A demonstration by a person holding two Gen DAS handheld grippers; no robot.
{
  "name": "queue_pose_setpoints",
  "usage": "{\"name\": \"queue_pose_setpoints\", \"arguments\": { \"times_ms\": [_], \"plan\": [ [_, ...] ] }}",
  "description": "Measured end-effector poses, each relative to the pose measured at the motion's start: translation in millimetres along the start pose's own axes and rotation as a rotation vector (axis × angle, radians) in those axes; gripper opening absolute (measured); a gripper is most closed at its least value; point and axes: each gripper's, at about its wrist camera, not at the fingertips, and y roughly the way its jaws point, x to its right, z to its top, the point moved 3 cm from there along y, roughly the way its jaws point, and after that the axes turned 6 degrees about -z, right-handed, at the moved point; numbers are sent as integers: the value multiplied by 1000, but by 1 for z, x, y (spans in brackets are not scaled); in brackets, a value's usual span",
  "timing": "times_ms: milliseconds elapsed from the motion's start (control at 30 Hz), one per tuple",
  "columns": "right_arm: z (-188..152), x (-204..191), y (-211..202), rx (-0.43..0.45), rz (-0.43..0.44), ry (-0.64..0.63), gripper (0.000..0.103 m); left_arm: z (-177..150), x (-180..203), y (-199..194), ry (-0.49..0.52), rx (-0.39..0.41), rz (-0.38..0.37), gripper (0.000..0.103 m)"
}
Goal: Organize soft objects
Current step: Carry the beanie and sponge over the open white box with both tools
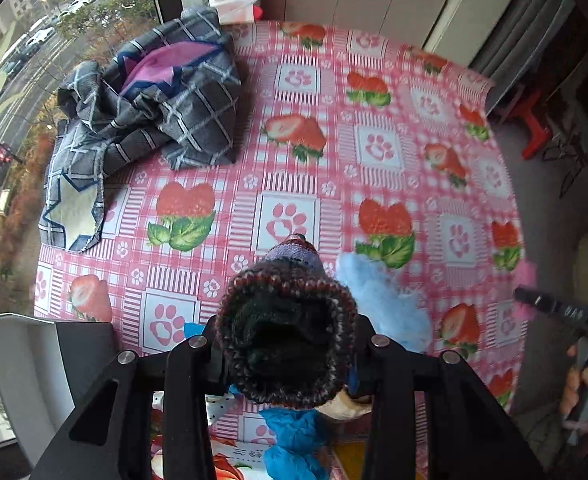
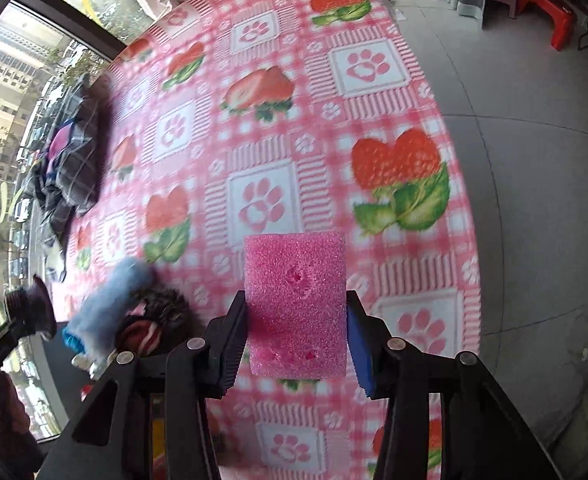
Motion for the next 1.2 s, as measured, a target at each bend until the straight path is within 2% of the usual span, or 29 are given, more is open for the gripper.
{"name": "queue_pose_setpoints", "arguments": {
  "times_ms": [100, 267, 533, 867, 1200],
  "plan": [
    [-11, -10, -1, -10, 21, -3, 47, 0, 1, -11, 2, 18, 22, 43],
    [-32, -19, -17, -12, 41, -26, 47, -14, 12, -30, 72, 26, 56, 43],
    [-63, -31, -40, -15, 72, -47, 47, -53, 18, -55, 70, 4, 50, 43],
    [-109, -52, -65, -8, 75, -50, 47, -105, 2, -75, 94, -30, 25, 43],
    [-180, -70, -83, 12, 10, 32, 47, -159, -18, -85, 258, -108, -25, 43]
  ]
}}
